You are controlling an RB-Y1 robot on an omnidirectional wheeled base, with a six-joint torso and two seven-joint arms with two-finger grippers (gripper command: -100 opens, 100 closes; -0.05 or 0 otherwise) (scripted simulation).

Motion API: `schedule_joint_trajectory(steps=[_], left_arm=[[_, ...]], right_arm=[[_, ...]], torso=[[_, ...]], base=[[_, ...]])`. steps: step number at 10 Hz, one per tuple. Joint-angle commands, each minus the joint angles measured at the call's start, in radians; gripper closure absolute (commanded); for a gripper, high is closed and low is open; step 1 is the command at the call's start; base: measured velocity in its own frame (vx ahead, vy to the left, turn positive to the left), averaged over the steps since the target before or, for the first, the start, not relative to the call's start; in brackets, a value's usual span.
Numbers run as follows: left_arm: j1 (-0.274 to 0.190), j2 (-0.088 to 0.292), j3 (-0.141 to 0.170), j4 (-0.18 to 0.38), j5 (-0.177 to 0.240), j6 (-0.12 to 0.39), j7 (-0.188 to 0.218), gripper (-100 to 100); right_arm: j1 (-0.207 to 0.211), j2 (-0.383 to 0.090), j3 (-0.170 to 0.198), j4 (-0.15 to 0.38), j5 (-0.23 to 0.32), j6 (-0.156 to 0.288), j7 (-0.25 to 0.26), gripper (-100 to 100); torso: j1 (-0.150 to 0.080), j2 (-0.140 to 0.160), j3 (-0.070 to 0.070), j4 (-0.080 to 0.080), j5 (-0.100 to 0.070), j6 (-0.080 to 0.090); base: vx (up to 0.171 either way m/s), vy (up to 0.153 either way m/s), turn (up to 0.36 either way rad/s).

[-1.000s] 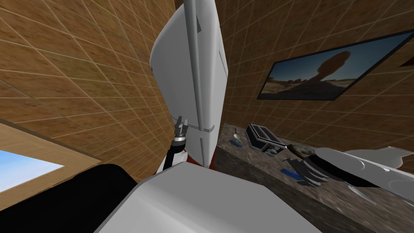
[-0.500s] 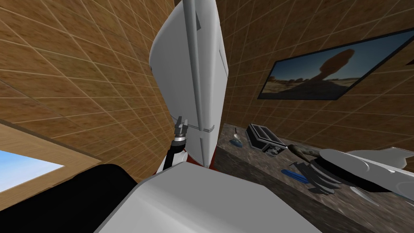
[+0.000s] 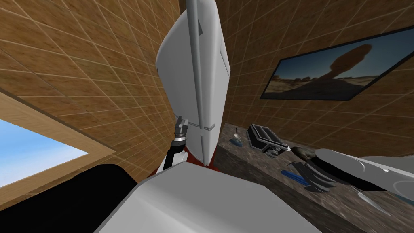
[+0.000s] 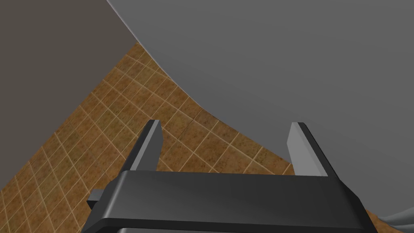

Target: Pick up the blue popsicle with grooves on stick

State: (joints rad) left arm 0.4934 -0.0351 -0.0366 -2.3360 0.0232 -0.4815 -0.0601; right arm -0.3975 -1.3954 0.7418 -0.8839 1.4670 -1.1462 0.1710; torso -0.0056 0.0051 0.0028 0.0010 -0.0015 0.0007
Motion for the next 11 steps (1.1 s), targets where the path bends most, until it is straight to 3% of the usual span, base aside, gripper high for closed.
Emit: schedule_joint_trajectory(steps=[1, 2, 4, 5, 7, 8, 10, 11], left_arm=[[0.000, 0.000, 0.000, 0.000, 0.000, 0.000, 0.000, 0], [0.000, 0.000, 0.000, 0.000, 0.000, 0.000, 0.000, 0], [0.000, 0.000, 0.000, 0.000, 0.000, 0.000, 0.000, 0], [0.000, 0.000, 0.000, 0.000, 0.000, 0.000, 0.000, 0], [0.000, 0.000, 0.000, 0.000, 0.000, 0.000, 0.000, 0], [0.000, 0.000, 0.000, 0.000, 0.000, 0.000, 0.000, 0], [0.000, 0.000, 0.000, 0.000, 0.000, 0.000, 0.000, 0], [0.000, 0.000, 0.000, 0.000, 0.000, 0.000, 0.000, 0]], right_arm=[[-0.002, -0.016, 0.041, -0.043, -0.016, 0.030, -0.050, -100], [-0.002, -0.016, 0.041, -0.043, -0.016, 0.030, -0.064, -100], [-0.003, -0.037, 0.095, -0.101, -0.037, 0.069, -0.132, -100], [-0.003, -0.037, 0.095, -0.101, -0.037, 0.069, -0.144, -100], [-0.005, -0.058, 0.150, -0.160, -0.058, 0.108, -0.208, -100], [-0.005, -0.058, 0.150, -0.160, -0.058, 0.108, -0.224, -100], [-0.006, -0.079, 0.204, -0.218, -0.079, 0.147, -0.287, -100], [-0.006, -0.079, 0.204, -0.218, -0.079, 0.147, -0.304, -100]], torso=[[0.000, 0.000, 0.000, 0.000, 0.000, 0.000], [-0.001, 0.001, 0.000, 0.000, 0.000, 0.000], [0.000, -0.001, 0.000, 0.000, 0.000, 0.000], [-0.001, 0.001, 0.000, 0.000, 0.000, 0.000], [0.000, 0.001, 0.000, 0.000, 0.000, 0.000], [0.000, 0.001, 0.001, 0.000, 0.000, 0.000], [-0.001, 0.000, 0.000, 0.000, 0.000, 0.000], [-0.002, 0.000, 0.000, 0.000, 0.000, 0.000]], base=[[-0.073, -0.074, 0.148], [-0.052, -0.067, 0.102], [-0.069, -0.062, 0.161], [-0.074, -0.053, 0.068], [-0.081, -0.047, 0.146], [-0.067, -0.052, 0.065], [-0.064, -0.069, 0.143], [-0.067, -0.055, 0.068]])
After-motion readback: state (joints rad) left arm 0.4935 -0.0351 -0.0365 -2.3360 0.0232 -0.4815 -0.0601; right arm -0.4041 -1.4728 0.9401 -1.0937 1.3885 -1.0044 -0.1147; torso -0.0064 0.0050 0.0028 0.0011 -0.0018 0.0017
